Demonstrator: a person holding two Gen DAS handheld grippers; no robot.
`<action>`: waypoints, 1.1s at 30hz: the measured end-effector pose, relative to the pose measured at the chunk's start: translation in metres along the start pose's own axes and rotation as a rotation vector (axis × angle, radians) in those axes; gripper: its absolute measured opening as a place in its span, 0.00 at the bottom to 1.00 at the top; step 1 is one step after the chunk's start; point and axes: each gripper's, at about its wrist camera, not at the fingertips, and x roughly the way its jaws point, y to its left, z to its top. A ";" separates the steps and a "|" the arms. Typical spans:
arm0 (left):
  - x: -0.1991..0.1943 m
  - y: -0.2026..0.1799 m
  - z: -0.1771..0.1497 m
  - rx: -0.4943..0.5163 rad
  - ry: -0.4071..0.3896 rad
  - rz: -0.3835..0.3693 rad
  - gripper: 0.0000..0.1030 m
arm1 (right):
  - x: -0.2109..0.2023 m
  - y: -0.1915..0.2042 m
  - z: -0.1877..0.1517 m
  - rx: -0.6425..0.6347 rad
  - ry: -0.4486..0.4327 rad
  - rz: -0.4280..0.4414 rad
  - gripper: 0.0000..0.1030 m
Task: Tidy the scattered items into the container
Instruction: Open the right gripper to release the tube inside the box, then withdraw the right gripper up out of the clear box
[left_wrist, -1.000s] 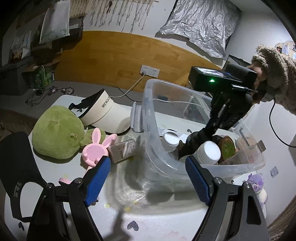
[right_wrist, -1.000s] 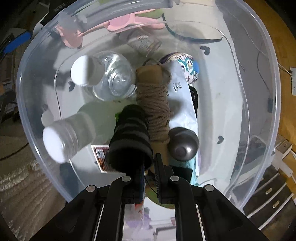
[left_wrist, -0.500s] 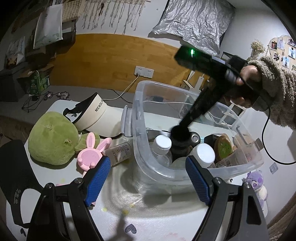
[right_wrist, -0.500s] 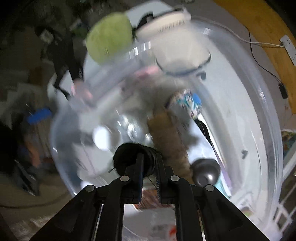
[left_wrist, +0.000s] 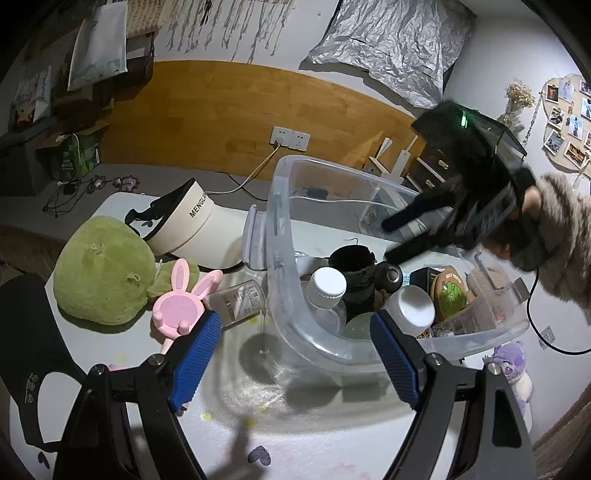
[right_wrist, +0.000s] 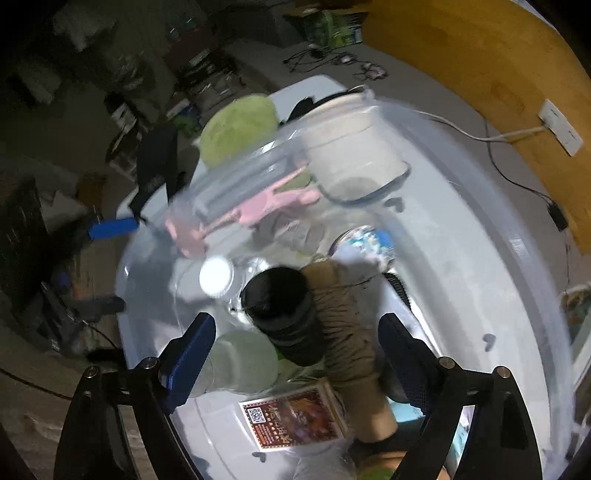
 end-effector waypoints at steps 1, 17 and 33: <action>0.000 -0.001 0.000 0.003 -0.001 -0.001 0.81 | 0.008 0.004 -0.001 -0.019 0.014 0.000 0.66; -0.001 0.006 -0.002 -0.021 0.001 0.000 0.81 | 0.033 0.003 0.015 -0.030 0.133 -0.016 0.46; -0.004 0.009 -0.002 -0.036 -0.011 -0.008 0.81 | 0.035 0.018 0.019 -0.141 0.351 -0.059 0.46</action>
